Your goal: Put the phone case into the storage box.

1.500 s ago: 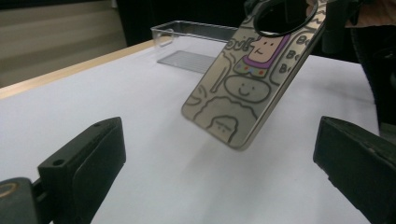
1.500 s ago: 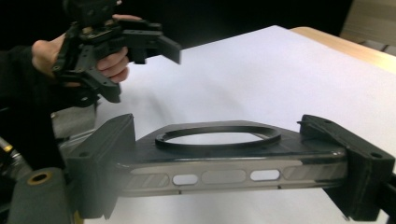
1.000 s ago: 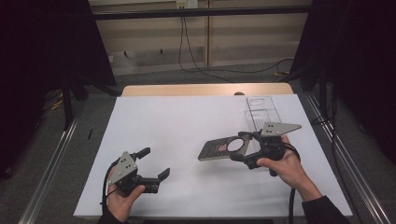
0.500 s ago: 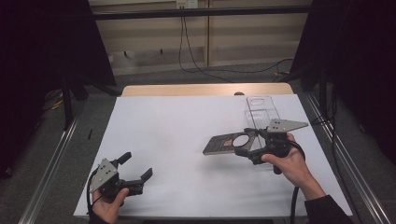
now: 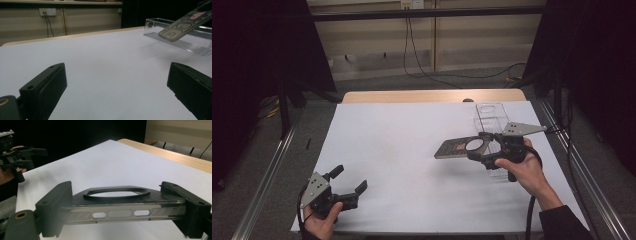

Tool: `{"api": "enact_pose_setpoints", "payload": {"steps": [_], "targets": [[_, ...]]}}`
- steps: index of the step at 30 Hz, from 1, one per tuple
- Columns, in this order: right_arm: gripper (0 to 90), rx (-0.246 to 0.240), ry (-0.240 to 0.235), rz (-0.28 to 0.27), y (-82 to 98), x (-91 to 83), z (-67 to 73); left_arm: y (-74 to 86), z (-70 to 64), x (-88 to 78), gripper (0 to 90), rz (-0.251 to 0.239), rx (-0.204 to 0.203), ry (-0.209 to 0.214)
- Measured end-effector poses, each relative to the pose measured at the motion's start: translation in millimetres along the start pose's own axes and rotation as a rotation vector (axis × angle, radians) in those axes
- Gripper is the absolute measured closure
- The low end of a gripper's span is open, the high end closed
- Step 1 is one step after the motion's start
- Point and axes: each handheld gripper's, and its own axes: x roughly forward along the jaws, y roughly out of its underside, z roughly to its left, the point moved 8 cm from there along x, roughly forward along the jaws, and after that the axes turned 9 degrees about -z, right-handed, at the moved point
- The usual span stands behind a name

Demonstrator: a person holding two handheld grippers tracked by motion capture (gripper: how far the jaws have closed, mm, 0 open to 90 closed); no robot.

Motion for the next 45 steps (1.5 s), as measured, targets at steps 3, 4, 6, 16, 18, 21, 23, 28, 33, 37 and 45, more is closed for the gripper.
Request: {"api": "enact_pose_setpoints", "payload": {"steps": [3, 4, 6, 16, 18, 21, 23, 28, 33, 37, 45], "targets": [[12.1, -0.008, 0.011, 0.004, -3.5, -0.6, -2.4, 0.6, 0.5, -1.9, 2.6, -0.011, -0.023, 0.002], [12.1, -0.005, 0.014, 0.001, -5.4, -1.4, -3.1, 1.2, 1.5, -2.7, 2.5, -0.004, -0.008, -0.007], [12.1, -0.008, 0.024, -0.005, -9.0, -4.2, -4.5, -0.1, 3.2, -3.2, 2.6, -0.014, -0.013, -0.012], [12.1, -0.019, 0.060, -0.027, -29.2, -12.1, -15.0, 0.6, 7.1, -0.4, 1.3, -0.012, -0.002, -0.023], [12.1, -0.022, 0.068, -0.025, -32.6, -13.5, -17.9, 0.5, 7.8, -0.4, 1.1, -0.015, 0.005, -0.030], [12.1, -0.023, 0.078, -0.025, -37.3, -14.8, -22.0, -0.5, 6.3, -0.6, 1.1, -0.022, 0.006, -0.030], [12.0, -0.022, 0.086, -0.027, -40.5, -15.8, -24.5, -0.6, 5.6, -0.6, 0.9, -0.021, 0.009, -0.028], [12.1, -0.021, 0.116, -0.032, -50.0, -20.6, -34.2, 0.4, 3.9, 0.7, 0.9, -0.020, -0.006, -0.007], [12.1, -0.021, 0.149, -0.035, -59.6, -26.4, -45.0, 0.0, 0.8, 0.1, 0.9, -0.013, -0.010, 0.012], [12.1, -0.024, 0.178, -0.027, -64.7, -30.7, -54.0, -2.6, -3.6, -0.7, 1.1, -0.022, 0.008, 0.030], [12.1, -0.023, 0.239, -0.025, -75.3, -39.5, -71.3, 0.1, -2.1, 1.4, 1.1, -0.012, 0.003, 0.030]]}}
